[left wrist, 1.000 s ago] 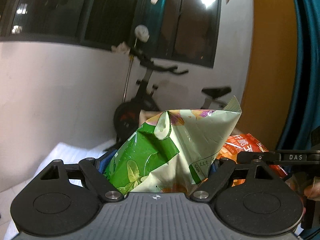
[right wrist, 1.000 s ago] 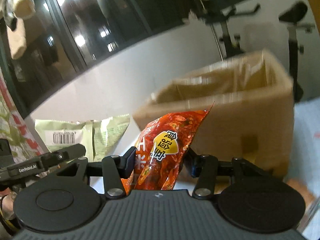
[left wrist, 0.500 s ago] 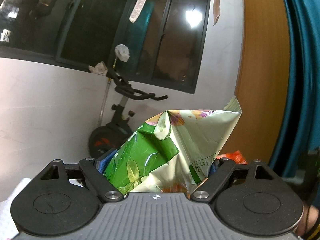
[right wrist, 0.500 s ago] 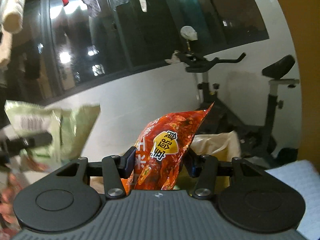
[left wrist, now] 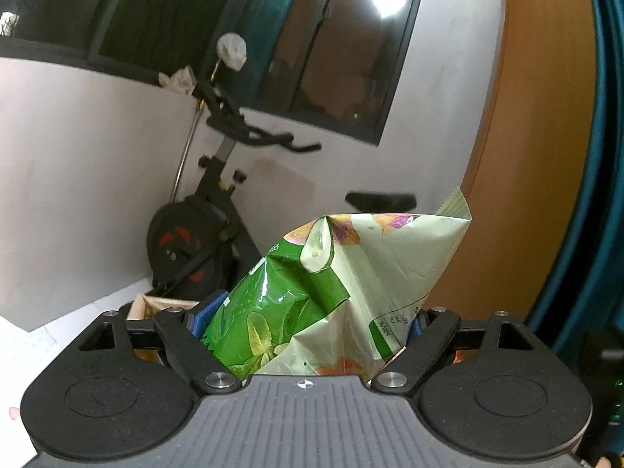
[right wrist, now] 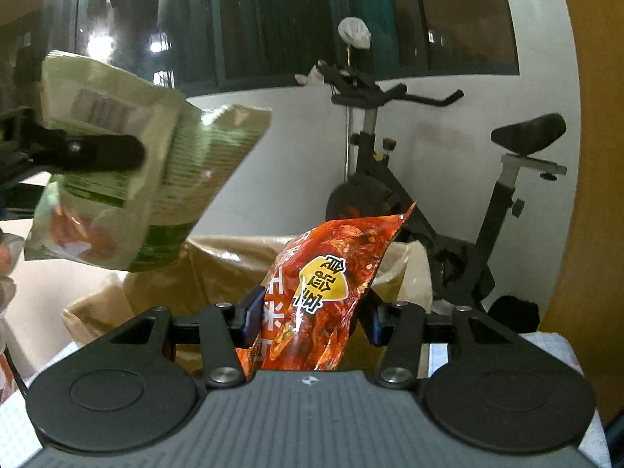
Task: Organize snacks
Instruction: 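Carry both bags over the box and open both tools to drop them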
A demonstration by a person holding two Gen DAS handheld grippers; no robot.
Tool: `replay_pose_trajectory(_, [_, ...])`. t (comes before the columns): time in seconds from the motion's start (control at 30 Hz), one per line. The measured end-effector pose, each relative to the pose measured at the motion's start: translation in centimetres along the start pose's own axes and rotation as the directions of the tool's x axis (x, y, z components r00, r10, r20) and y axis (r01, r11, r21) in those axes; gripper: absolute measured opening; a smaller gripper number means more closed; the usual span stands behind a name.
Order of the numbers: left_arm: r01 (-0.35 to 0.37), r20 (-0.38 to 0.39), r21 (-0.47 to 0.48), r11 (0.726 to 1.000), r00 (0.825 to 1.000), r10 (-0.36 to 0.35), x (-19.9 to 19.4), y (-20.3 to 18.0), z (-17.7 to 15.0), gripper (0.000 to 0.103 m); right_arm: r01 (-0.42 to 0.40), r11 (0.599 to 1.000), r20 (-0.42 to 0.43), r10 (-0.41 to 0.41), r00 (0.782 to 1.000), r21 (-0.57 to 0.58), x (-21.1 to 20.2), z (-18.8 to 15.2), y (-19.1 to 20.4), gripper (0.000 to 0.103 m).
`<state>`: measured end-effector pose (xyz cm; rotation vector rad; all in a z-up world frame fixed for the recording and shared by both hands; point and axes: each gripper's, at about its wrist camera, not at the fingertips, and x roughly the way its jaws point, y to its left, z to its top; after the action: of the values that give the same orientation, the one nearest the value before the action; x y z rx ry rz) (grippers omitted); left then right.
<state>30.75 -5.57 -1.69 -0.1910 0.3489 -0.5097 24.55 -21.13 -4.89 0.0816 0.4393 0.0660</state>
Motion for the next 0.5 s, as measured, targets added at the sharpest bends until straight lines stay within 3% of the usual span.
replay_pose_trajectory(0.1, [-0.008, -0.056, 0.0, 1.0, 0.998, 0.008, 1.3, 0.6, -0.5, 0.089, 0.002, 1.0, -0.022, -0.002, 1.0, -0.008, 1.1, -0.4, -0.2, 0.054])
replay_pose_trajectory(0.2, [-0.043, -0.06, 0.03, 0.999, 0.997, 0.045, 1.0, 1.1, -1.0, 0.092, 0.012, 1.0, -0.044, -0.012, 0.999, 0.003, 1.6, -0.7, -0.3, 0.056])
replay_pose_trajectory(0.3, [-0.073, -0.065, 0.044, 0.996, 0.995, 0.076, 0.1, 1.5, -1.2, 0.094, 0.03, 0.999, -0.046, -0.029, 0.999, 0.015, 1.4, -0.7, -0.5, 0.075])
replay_pose_trajectory(0.33, [-0.08, -0.066, 0.044, 0.996, 0.994, 0.083, -0.6, 1.6, -1.2, 0.094, 0.029, 0.999, -0.037, -0.028, 0.999, 0.027, 1.1, -0.8, -0.6, 0.077])
replay_pose_trajectory(0.5, [-0.105, -0.077, 0.048, 0.993, 0.991, 0.109, -3.3, 2.2, -1.4, 0.094, 0.02, 0.998, -0.015, -0.02, 1.0, 0.065, -1.1, -0.7, -1.0, 0.077])
